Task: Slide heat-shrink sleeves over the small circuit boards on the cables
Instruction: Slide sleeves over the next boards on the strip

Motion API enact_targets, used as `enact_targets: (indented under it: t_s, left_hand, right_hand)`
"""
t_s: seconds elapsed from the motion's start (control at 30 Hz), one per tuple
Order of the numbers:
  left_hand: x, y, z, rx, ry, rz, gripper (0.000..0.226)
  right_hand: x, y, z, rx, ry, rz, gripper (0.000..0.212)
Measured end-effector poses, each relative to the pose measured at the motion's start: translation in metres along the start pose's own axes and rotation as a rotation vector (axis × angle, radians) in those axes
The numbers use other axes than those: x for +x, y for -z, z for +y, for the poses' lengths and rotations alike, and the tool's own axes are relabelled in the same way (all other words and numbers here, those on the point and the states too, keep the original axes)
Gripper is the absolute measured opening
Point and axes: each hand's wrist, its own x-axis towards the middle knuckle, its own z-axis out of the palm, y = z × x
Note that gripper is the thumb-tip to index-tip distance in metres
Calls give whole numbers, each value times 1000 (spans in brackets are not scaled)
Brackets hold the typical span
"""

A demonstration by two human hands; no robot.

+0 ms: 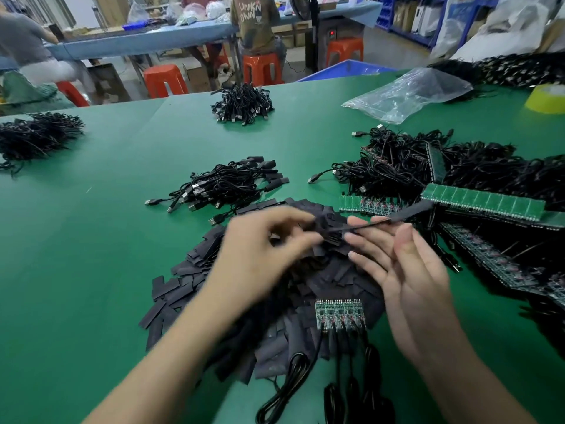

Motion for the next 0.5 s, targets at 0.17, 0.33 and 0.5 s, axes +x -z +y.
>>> enact_targets:
  t_s: [0.17, 0.33, 0.5]
  left_hand:
    - [69, 47, -41, 236, 72, 209, 22]
    - [111, 69, -85, 530, 173, 273, 39]
    - [65, 35, -63, 596, 72, 143, 43]
  right_hand:
    - [-2, -1, 7, -179, -26, -76, 59]
    - [-1, 1, 5, -197, -10, -86, 52]
    - [1, 8, 9, -275, 19, -50, 24]
